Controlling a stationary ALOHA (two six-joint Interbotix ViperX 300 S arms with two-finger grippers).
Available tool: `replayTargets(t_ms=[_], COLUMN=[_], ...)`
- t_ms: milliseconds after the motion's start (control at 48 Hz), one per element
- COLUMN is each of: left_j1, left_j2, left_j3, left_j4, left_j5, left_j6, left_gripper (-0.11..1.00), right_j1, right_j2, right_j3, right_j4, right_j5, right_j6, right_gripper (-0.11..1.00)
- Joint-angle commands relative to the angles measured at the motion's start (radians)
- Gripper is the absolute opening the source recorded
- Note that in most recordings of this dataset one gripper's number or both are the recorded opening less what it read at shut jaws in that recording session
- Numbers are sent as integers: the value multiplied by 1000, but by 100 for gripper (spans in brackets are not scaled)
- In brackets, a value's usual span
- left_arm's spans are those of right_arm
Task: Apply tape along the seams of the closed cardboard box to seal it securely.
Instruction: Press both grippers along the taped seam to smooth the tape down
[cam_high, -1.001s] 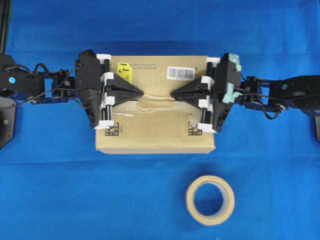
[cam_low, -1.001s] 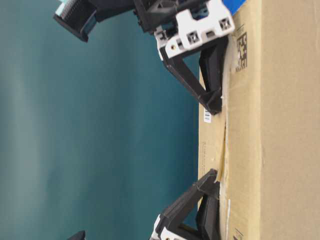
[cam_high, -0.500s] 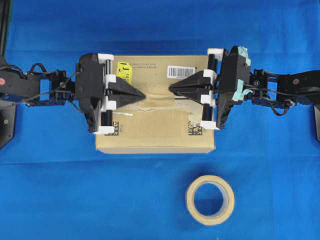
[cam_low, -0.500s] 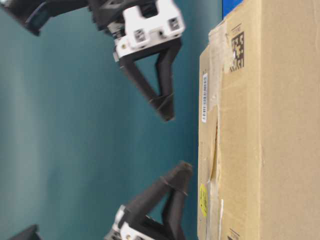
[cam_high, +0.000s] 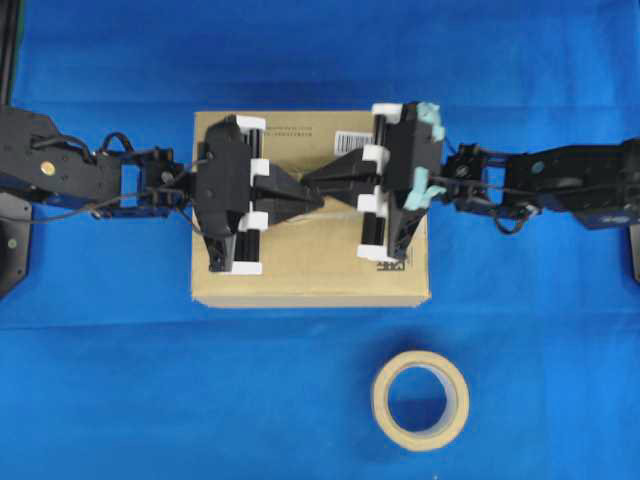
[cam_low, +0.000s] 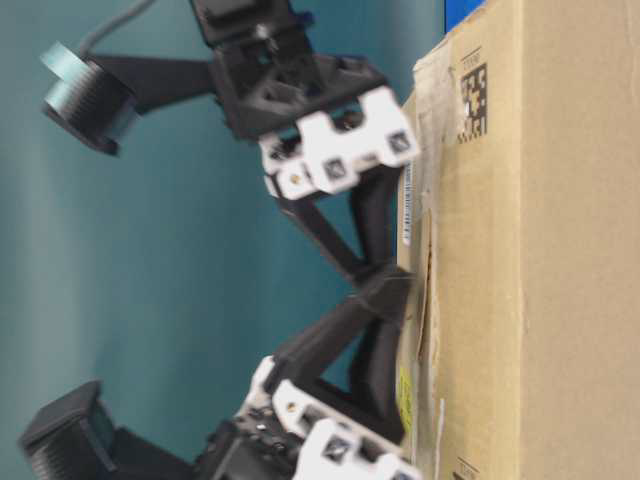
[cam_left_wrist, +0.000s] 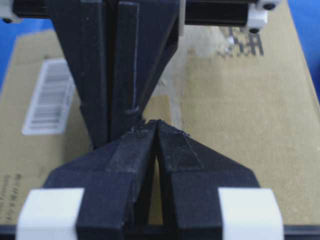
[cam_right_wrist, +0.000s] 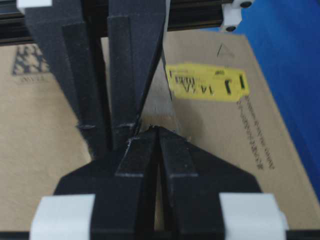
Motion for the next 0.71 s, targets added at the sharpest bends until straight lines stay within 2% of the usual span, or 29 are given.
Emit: replayTargets(t_ms=[0, 271, 521, 688], left_j1=[-2, -14, -26, -25], left_j2=[5, 26, 3, -14], left_j3=[-11, 58, 149, 189], left_j4=[2, -3, -3, -3], left_j5=[-6, -9, -12, -12], left_j6=[-11, -64, -166, -179], left_gripper=[0, 0, 0, 0], right_j1=[3, 40, 83, 101], right_j2=[11, 41, 34, 6], right_j3=[-31, 0, 69, 120], right_j4=[3, 67, 156, 184], right_j5=[-5, 5, 5, 5], right_j6=[8, 12, 12, 12], right_gripper=[-1, -1, -1, -1])
